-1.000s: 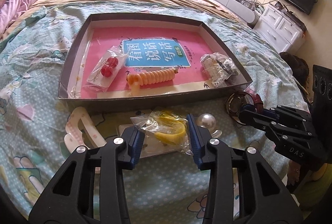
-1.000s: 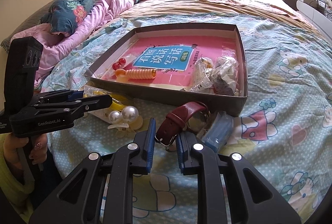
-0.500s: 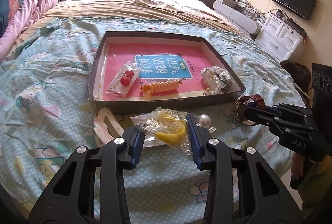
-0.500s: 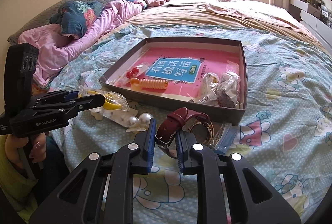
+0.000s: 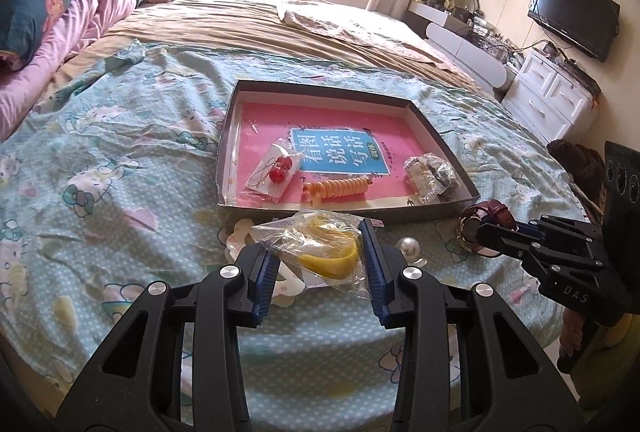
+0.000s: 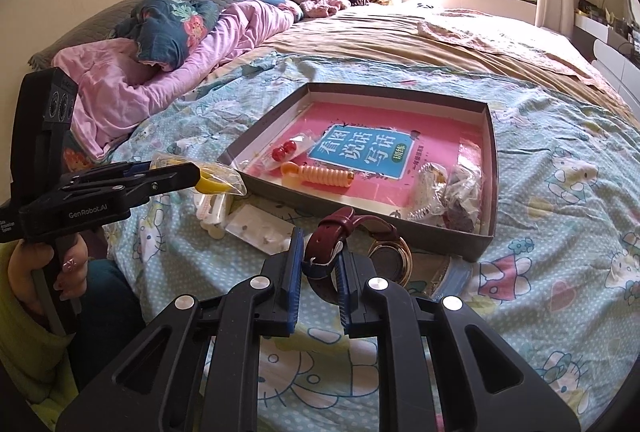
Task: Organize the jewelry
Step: 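Carry the yellow-clip bag and the watch over into the box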
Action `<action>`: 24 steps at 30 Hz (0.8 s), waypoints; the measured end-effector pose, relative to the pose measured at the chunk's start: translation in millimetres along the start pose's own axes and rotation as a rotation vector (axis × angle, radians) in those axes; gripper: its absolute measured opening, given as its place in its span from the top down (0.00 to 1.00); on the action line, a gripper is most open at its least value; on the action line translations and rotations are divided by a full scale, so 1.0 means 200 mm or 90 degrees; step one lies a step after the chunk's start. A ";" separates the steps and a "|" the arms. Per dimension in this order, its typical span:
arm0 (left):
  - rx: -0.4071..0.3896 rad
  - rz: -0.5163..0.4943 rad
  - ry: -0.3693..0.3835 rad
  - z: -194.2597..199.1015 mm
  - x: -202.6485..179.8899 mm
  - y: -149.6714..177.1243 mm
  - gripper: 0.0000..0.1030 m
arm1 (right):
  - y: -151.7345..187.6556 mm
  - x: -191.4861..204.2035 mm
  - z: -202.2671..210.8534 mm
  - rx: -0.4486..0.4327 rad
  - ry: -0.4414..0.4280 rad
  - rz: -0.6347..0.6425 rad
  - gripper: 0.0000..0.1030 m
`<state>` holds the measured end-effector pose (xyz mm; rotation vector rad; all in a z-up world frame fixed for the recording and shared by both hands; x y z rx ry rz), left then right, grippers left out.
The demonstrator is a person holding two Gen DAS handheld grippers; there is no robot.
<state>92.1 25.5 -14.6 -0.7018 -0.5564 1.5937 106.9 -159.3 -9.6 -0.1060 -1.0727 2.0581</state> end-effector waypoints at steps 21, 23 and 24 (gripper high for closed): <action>-0.037 0.021 -0.025 0.04 0.07 -0.09 0.71 | -0.17 0.11 -0.06 -0.022 -0.032 0.063 0.86; -0.036 0.023 -0.027 0.03 0.07 -0.09 0.71 | -0.19 0.10 -0.07 -0.025 -0.031 0.064 0.86; -0.035 0.025 -0.029 0.03 0.08 -0.09 0.71 | -0.19 0.10 -0.07 -0.026 -0.029 0.064 0.86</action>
Point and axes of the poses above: each gripper's, at about its wrist camera, not at the fingertips, and z roughly against the way its jaws point, x to its left, y to its underside, the point moved 2 cm from there along -z, roughly the way its jaws point, and after that the axes turned 8 degrees about -y, right-handed, at the moved point
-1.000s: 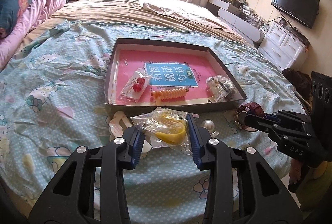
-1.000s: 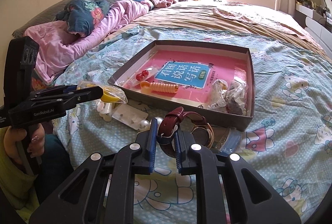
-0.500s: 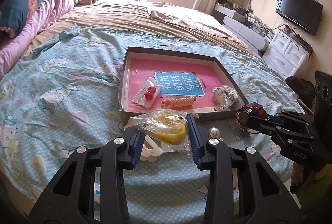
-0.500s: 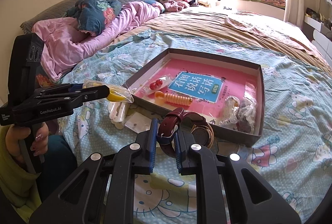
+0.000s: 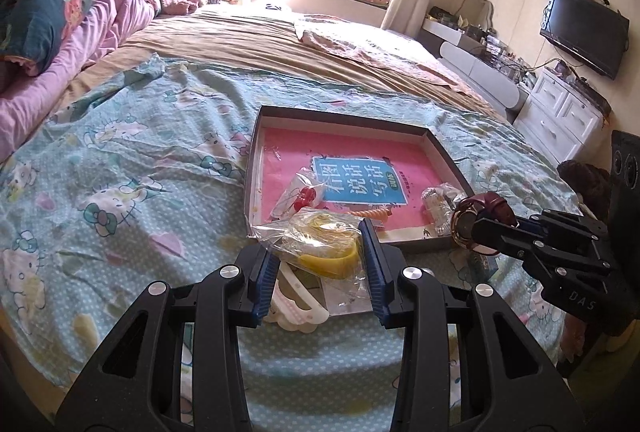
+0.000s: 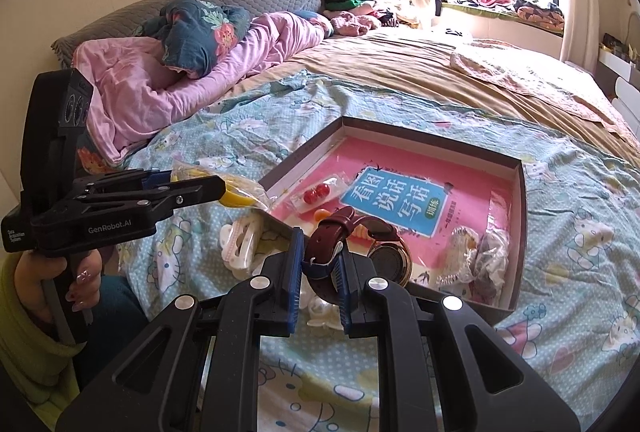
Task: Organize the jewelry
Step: 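Carry the yellow-clip bag and the watch over into the box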
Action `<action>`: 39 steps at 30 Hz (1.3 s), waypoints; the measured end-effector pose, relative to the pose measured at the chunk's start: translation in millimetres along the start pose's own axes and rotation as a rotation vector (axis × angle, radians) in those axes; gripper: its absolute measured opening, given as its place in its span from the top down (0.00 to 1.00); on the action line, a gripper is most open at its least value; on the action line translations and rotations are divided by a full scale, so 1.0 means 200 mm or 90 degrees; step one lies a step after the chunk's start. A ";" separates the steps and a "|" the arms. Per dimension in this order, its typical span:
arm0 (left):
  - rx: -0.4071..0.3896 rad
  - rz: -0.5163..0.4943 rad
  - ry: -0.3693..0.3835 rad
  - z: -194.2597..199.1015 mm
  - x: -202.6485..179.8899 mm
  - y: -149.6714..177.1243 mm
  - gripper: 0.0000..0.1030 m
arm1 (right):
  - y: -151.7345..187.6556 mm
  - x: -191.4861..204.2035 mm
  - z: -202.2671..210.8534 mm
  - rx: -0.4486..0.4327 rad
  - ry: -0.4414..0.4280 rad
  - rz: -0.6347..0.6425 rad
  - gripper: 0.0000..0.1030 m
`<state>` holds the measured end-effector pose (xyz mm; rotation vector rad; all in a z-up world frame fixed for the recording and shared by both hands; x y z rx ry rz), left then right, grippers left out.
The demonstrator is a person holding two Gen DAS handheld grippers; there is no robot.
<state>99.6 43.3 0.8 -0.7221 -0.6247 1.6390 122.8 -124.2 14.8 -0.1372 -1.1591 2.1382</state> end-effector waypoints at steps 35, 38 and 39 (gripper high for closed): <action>0.020 -0.030 0.004 -0.29 -0.12 -0.21 0.71 | -0.18 -0.36 -0.04 -0.038 0.107 -0.015 0.86; 0.029 -0.034 0.008 -0.33 -0.13 -0.21 0.71 | -0.19 -0.38 -0.05 -0.037 0.117 -0.017 0.86; 0.032 -0.035 0.009 -0.35 -0.13 -0.21 0.71 | -0.19 -0.39 -0.05 -0.036 0.119 -0.018 0.86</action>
Point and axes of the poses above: each gripper's, at about its wrist camera, not at the fingertips, and z roughly against the way its jaws point, x to its left, y to its underside, the point moved 2 cm from there along -z, roughly the way its jaws point, and after that the axes turned 8 degrees about -y, right-handed, at the moved point
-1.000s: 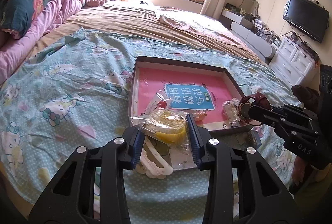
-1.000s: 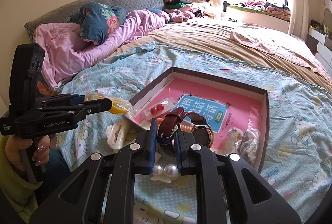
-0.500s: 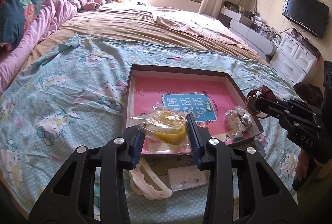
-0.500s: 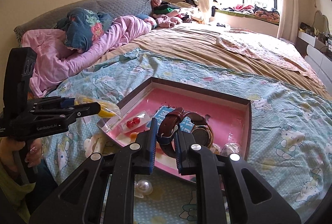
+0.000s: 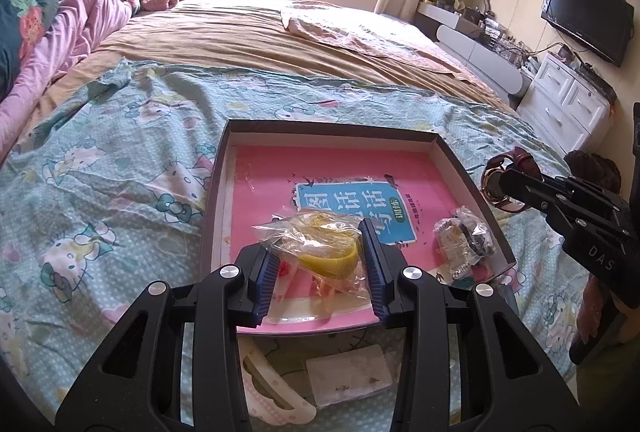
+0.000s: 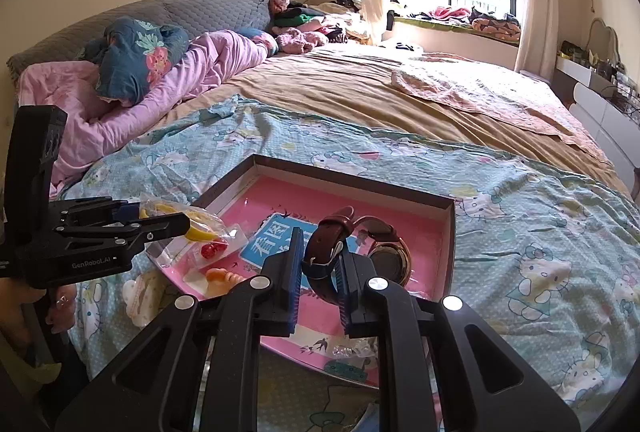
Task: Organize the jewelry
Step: 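Carry the yellow-clip bag and the watch over into the box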
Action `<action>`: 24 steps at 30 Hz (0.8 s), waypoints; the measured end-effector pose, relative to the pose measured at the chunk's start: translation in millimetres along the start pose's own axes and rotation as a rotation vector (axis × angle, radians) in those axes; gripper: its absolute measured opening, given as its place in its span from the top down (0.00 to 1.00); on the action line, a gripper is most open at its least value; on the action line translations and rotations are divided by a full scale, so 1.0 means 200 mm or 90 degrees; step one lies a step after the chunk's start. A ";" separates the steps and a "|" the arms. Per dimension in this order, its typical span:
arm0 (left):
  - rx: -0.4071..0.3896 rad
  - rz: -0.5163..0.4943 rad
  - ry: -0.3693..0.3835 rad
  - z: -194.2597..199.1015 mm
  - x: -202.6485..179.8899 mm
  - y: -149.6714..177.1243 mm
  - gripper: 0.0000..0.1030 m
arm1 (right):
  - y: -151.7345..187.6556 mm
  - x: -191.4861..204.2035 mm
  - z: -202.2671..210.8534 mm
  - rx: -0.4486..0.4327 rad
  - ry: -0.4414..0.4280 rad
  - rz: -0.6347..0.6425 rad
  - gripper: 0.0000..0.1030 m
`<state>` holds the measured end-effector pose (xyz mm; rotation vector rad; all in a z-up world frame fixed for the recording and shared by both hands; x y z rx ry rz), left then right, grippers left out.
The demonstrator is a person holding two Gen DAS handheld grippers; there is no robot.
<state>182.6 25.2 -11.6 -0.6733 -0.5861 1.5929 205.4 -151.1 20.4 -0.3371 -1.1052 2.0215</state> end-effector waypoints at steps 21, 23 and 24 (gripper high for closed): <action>0.039 -0.018 0.007 -0.17 0.00 0.07 0.70 | 0.09 0.00 -0.28 0.074 -0.023 -0.019 0.86; 0.041 -0.014 0.005 -0.18 0.01 0.08 0.70 | 0.11 0.00 -0.31 0.081 -0.025 -0.022 0.86; 0.042 -0.013 0.005 -0.19 0.02 0.08 0.70 | 0.12 0.00 -0.32 0.085 -0.027 -0.023 0.86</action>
Point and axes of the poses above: each gripper's, at about its wrist camera, not at the fingertips, and z roughly against the way its jaws point, x to its left, y to its underside, the point moved 2 cm from there along -z, roughly the way its jaws point, and after that the axes turned 8 degrees about -y, right-handed, at the moved point
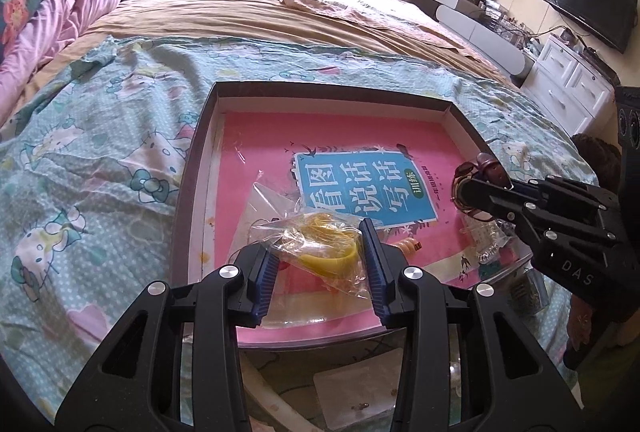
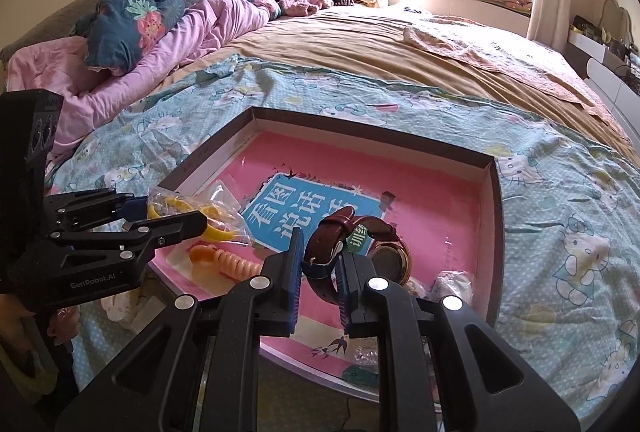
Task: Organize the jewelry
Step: 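Carry the yellow-clip bag and the watch over into the box, then open both tools to drop the bag and watch in the box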
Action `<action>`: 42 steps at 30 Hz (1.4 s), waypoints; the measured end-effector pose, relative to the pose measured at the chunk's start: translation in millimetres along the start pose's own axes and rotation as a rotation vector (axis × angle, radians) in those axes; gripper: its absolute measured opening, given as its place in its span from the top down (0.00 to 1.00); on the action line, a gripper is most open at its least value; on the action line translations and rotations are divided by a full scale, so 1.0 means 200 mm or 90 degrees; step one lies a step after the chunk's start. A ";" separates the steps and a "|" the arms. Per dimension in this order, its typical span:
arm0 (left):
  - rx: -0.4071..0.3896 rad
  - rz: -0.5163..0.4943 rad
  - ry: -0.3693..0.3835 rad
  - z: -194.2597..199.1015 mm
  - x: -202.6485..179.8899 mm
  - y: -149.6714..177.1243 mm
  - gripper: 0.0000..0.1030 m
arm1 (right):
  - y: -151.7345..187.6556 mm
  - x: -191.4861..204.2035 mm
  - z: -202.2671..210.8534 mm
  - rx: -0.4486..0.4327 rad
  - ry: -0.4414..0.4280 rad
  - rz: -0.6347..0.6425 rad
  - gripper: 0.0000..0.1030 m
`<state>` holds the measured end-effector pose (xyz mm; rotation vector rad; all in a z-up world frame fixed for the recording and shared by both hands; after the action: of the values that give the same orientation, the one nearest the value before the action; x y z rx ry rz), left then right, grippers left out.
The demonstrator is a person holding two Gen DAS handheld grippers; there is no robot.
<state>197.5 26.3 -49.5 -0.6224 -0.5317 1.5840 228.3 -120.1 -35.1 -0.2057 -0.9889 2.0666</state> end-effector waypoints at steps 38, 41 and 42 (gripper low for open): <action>0.011 0.026 0.005 0.03 0.07 0.02 0.57 | 0.14 0.07 0.15 0.023 -0.039 -0.057 0.58; 0.009 0.027 0.004 0.04 0.06 0.02 0.52 | 0.14 0.05 0.19 0.013 -0.031 -0.064 0.54; 0.008 0.026 0.004 0.05 0.06 0.02 0.52 | 0.14 0.04 0.21 0.008 -0.028 -0.066 0.52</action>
<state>187.3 37.8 -46.6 -0.6324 -0.5065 1.6226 186.7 -147.6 -25.7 -0.1001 -0.9922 1.9896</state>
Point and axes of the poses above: each gripper's, at about its wrist camera, not at the fingertips, and z roughly against the way its jaws point, x to its left, y to its underside, the point moved 2 cm from there along -z, roughly the way its jaws point, and after that the axes turned 8 degrees about -y, right-handed, at the moved point
